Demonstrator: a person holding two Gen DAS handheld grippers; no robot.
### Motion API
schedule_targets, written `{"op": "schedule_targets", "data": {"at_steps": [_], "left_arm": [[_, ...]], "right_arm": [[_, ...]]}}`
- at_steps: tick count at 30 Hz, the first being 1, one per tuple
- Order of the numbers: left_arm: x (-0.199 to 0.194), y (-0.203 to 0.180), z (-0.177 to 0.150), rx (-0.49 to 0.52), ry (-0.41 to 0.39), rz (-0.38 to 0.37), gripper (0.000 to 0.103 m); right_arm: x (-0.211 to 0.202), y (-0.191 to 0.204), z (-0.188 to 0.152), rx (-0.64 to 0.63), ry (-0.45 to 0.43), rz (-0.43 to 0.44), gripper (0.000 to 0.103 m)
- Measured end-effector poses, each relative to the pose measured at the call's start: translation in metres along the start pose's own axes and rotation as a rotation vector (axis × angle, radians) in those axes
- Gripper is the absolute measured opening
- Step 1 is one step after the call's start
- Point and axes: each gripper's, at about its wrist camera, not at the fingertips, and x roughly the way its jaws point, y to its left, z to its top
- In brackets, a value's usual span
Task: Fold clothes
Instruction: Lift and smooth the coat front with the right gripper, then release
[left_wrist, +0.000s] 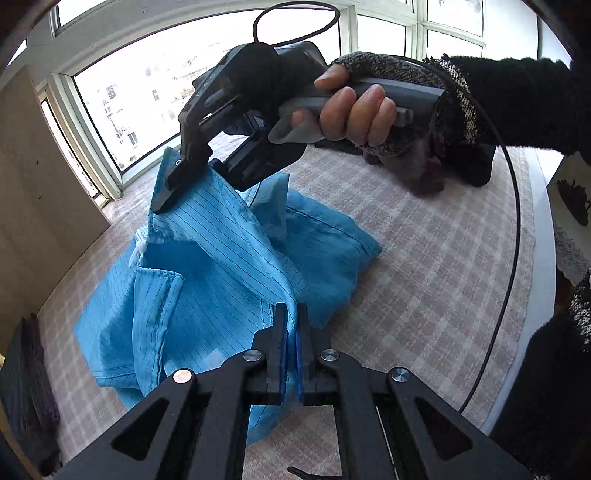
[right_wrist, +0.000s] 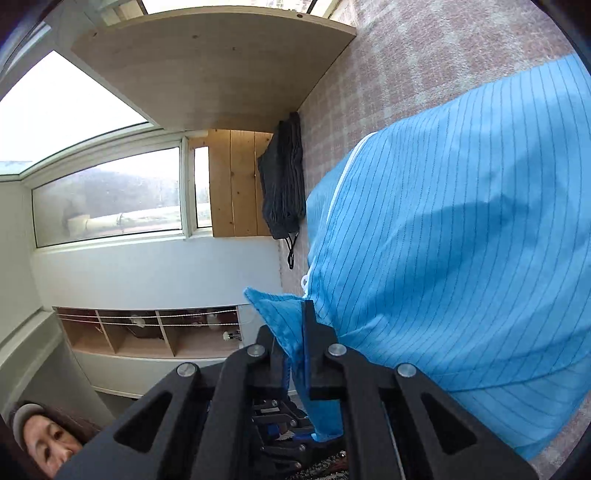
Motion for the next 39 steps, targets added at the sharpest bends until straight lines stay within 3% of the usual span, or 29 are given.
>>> {"op": "schedule_targets", "data": {"at_steps": [6, 8, 10, 13, 17, 18, 20, 22, 24, 25, 28, 30, 32, 35, 38, 39], "left_arm": [[0.020, -0.024, -0.019, 0.118, 0.042, 0.068, 0.004], [0.020, -0.031, -0.024, 0.149, 0.039, 0.096, 0.008], [0.014, -0.035, -0.024, 0.124, 0.023, 0.061, 0.016], [-0.004, -0.039, -0.023, 0.086, -0.039, 0.014, 0.023], [-0.024, -0.031, -0.027, 0.038, -0.058, -0.002, 0.024], [-0.029, -0.024, -0.028, 0.012, -0.056, -0.005, 0.024], [-0.036, -0.009, -0.033, -0.014, -0.056, 0.016, 0.025], [-0.034, 0.009, -0.039, -0.048, -0.034, 0.035, 0.027], [-0.031, 0.026, -0.044, -0.091, -0.015, 0.048, 0.027], [-0.032, 0.032, -0.047, -0.096, -0.008, 0.065, 0.027], [-0.035, 0.050, -0.060, -0.105, 0.014, 0.120, 0.027], [-0.038, 0.063, -0.067, -0.108, 0.026, 0.142, 0.027], [-0.036, 0.074, -0.070, -0.109, 0.039, 0.142, 0.027], [-0.027, 0.077, -0.063, -0.060, 0.038, 0.095, 0.028], [-0.010, 0.069, -0.052, 0.043, 0.045, 0.067, 0.034], [-0.003, 0.066, -0.050, 0.086, 0.054, 0.071, 0.034]], "right_arm": [[-0.019, -0.052, -0.005, 0.273, -0.009, -0.005, 0.008], [-0.024, -0.037, -0.004, 0.191, 0.008, -0.087, 0.008], [-0.025, -0.011, -0.007, 0.051, 0.026, -0.267, 0.011], [-0.023, 0.020, -0.024, -0.086, 0.047, -0.414, 0.017], [-0.013, 0.060, -0.057, -0.300, -0.034, -0.685, 0.019], [-0.005, 0.072, -0.065, -0.358, -0.054, -0.702, 0.019], [0.012, 0.090, -0.077, -0.431, -0.047, -0.639, 0.019], [0.035, 0.095, -0.083, -0.484, 0.003, -0.588, 0.019], [0.061, 0.082, -0.080, -0.465, 0.077, -0.617, 0.019], [0.070, 0.075, -0.079, -0.454, 0.109, -0.642, 0.019], [0.052, 0.036, -0.084, -0.392, 0.101, -0.910, 0.019], [0.034, 0.033, -0.091, -0.342, 0.066, -0.844, 0.019], [0.034, 0.049, -0.103, -0.376, 0.032, -0.804, 0.019], [0.051, 0.074, -0.118, -0.467, 0.014, -0.793, 0.020], [0.076, 0.081, -0.115, -0.502, 0.036, -0.822, 0.033], [0.078, 0.077, -0.108, -0.483, 0.019, -0.827, 0.033]]}}
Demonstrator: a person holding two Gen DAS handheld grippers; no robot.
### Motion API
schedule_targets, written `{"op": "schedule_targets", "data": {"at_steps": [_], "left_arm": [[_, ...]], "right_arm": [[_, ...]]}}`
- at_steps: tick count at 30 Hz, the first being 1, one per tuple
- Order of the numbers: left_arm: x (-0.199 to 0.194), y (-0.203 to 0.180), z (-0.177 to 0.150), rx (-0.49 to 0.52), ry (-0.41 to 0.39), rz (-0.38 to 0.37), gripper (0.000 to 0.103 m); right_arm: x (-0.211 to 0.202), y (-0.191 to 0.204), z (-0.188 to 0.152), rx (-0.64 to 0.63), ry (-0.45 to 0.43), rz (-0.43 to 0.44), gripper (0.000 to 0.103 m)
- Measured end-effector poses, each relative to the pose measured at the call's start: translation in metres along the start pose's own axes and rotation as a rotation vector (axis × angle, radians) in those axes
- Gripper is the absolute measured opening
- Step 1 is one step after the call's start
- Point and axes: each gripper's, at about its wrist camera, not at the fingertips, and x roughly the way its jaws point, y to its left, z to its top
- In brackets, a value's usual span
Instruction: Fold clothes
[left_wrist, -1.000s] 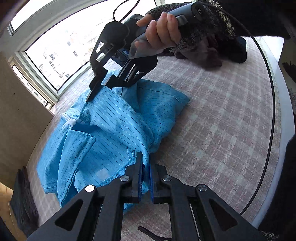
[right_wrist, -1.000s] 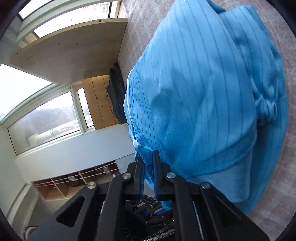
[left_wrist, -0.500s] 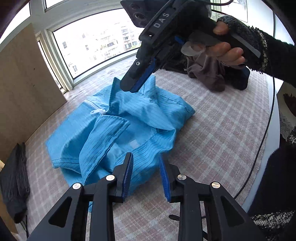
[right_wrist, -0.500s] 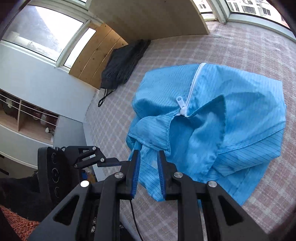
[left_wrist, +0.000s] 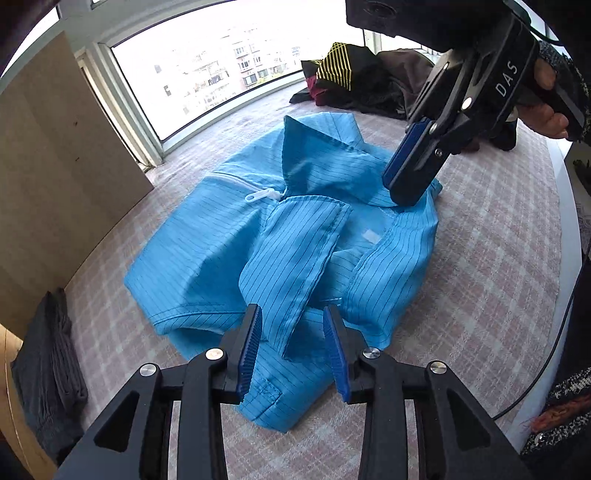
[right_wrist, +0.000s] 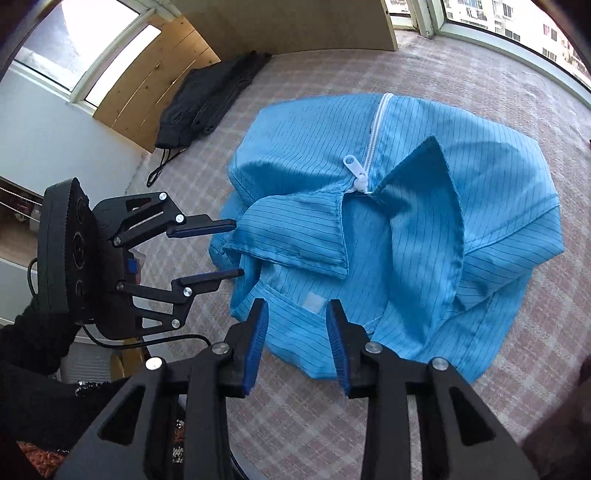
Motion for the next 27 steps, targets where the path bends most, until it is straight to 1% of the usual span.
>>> {"op": "schedule_targets", "data": {"at_steps": [1, 3, 6, 7, 8, 9, 11, 13, 15, 16, 17, 19, 21, 22, 23, 24, 26, 27], "left_arm": [[0.005, -0.003, 0.002, 0.043, 0.003, 0.020, 0.034], [0.014, -0.005, 0.004, 0.108, 0.017, 0.053, 0.034], [0.018, -0.001, 0.006, 0.125, 0.011, 0.051, 0.037], [0.017, -0.001, 0.007, 0.132, 0.006, 0.049, 0.037], [0.017, -0.002, 0.008, 0.139, 0.001, 0.048, 0.037], [0.017, -0.003, 0.009, 0.151, -0.005, 0.054, 0.038], [0.014, -0.006, 0.012, 0.167, -0.024, 0.058, 0.041], [0.011, -0.005, 0.018, 0.155, -0.053, 0.049, 0.044], [0.015, 0.004, 0.023, 0.112, -0.050, 0.026, 0.044], [0.017, 0.009, 0.026, 0.091, -0.047, 0.014, 0.042], [0.018, 0.015, 0.027, 0.065, -0.040, -0.018, 0.038], [0.019, 0.031, 0.028, -0.012, -0.031, -0.120, 0.022], [0.018, 0.050, 0.029, -0.095, -0.029, -0.228, 0.014], [0.017, 0.059, 0.030, -0.125, -0.028, -0.255, 0.014], [0.017, 0.068, 0.030, -0.153, -0.027, -0.278, 0.014], [0.016, 0.077, 0.031, -0.182, -0.025, -0.300, 0.014], [0.013, 0.088, 0.034, -0.195, -0.018, -0.297, 0.014], [0.012, 0.093, 0.035, -0.200, -0.013, -0.294, 0.012]], "right_arm": [[0.006, -0.004, 0.005, 0.025, -0.006, -0.004, 0.033], [0.018, -0.013, 0.016, 0.097, -0.014, 0.021, 0.033], [0.031, -0.023, 0.028, 0.179, -0.022, 0.052, 0.032], [0.031, -0.022, 0.030, 0.189, -0.023, 0.090, 0.024], [0.031, -0.022, 0.031, 0.197, -0.023, 0.124, 0.011], [0.027, -0.019, 0.033, 0.192, -0.027, 0.140, 0.008], [0.015, -0.011, 0.038, 0.172, -0.058, 0.135, 0.007], [0.003, -0.005, 0.043, 0.164, -0.075, 0.146, 0.007], [-0.004, -0.002, 0.050, 0.164, -0.091, 0.163, 0.007], [-0.007, 0.000, 0.053, 0.159, -0.101, 0.156, 0.007], [-0.009, 0.005, 0.056, 0.141, -0.114, 0.139, 0.008], [-0.014, 0.010, 0.059, 0.111, -0.144, 0.104, 0.008], [-0.018, 0.011, 0.055, 0.089, -0.166, 0.056, 0.016], [-0.020, 0.012, 0.053, 0.078, -0.178, 0.032, 0.026], [-0.022, 0.012, 0.050, 0.065, -0.187, 0.008, 0.033], [-0.022, 0.012, 0.043, 0.040, -0.188, -0.017, 0.034], [-0.018, 0.013, 0.030, -0.004, -0.183, -0.074, 0.034], [-0.014, 0.014, 0.027, -0.023, -0.182, -0.098, 0.034]]}}
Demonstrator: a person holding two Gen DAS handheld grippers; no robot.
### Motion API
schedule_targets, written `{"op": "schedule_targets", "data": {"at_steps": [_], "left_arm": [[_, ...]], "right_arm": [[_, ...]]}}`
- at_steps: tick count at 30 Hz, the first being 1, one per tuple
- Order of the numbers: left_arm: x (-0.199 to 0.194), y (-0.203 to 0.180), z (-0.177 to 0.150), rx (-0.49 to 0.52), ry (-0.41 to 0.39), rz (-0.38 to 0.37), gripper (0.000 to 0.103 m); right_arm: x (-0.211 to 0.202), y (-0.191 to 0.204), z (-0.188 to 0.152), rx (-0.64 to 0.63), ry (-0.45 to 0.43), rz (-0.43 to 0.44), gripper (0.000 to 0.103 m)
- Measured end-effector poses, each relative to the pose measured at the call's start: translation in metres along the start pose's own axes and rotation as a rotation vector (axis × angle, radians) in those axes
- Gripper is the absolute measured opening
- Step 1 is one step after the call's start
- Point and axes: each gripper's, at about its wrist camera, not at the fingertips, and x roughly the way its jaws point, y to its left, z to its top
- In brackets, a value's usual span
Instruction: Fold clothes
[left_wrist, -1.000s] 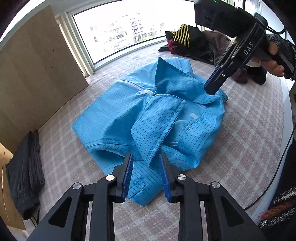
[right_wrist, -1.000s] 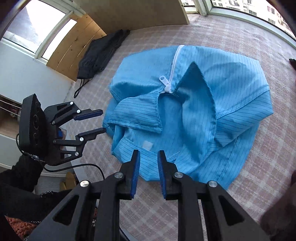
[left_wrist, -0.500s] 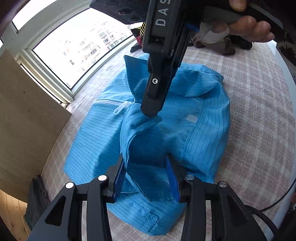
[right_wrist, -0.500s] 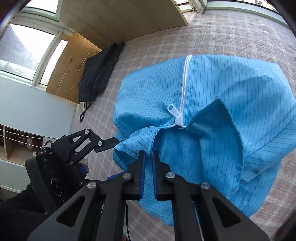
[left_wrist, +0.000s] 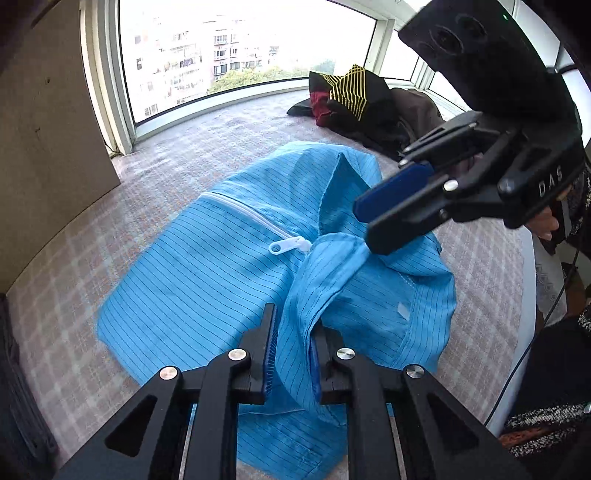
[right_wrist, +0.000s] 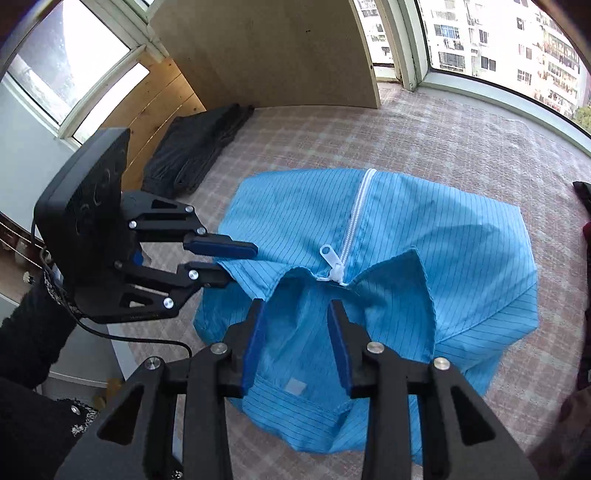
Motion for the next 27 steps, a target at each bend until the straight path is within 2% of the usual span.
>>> {"op": "schedule_targets", "data": {"at_steps": [2, 7, 10, 14, 17, 22, 25, 27], "left_arm": [[-0.002, 0.007, 0.005, -0.001, 0.008, -0.031, 0.012], [0.009, 0.011, 0.011, 0.062, 0.082, 0.045, 0.012], [0.011, 0.014, 0.007, 0.092, 0.107, 0.094, 0.016], [0.001, 0.016, -0.008, 0.023, 0.111, 0.061, 0.016], [0.001, 0.010, -0.019, -0.002, 0.127, 0.021, 0.025], [0.013, 0.007, -0.019, 0.002, 0.159, 0.069, 0.027], [0.001, 0.011, -0.015, -0.013, 0.125, 0.058, 0.027], [-0.006, 0.009, -0.013, 0.013, 0.133, 0.071, 0.027]], "right_arm": [[0.006, 0.003, 0.000, -0.035, -0.011, -0.035, 0.034], [0.022, 0.010, 0.028, -0.149, -0.059, -0.104, 0.034], [0.044, 0.006, 0.050, -0.147, 0.000, -0.100, 0.034], [0.074, 0.007, 0.065, -0.160, 0.101, -0.117, 0.034], [0.080, 0.014, 0.066, -0.181, 0.117, -0.104, 0.034], [0.070, 0.020, 0.060, -0.183, 0.094, -0.135, 0.034], [0.046, 0.014, 0.049, -0.132, 0.054, -0.115, 0.034], [0.032, 0.005, 0.036, -0.069, 0.042, -0.081, 0.034]]}}
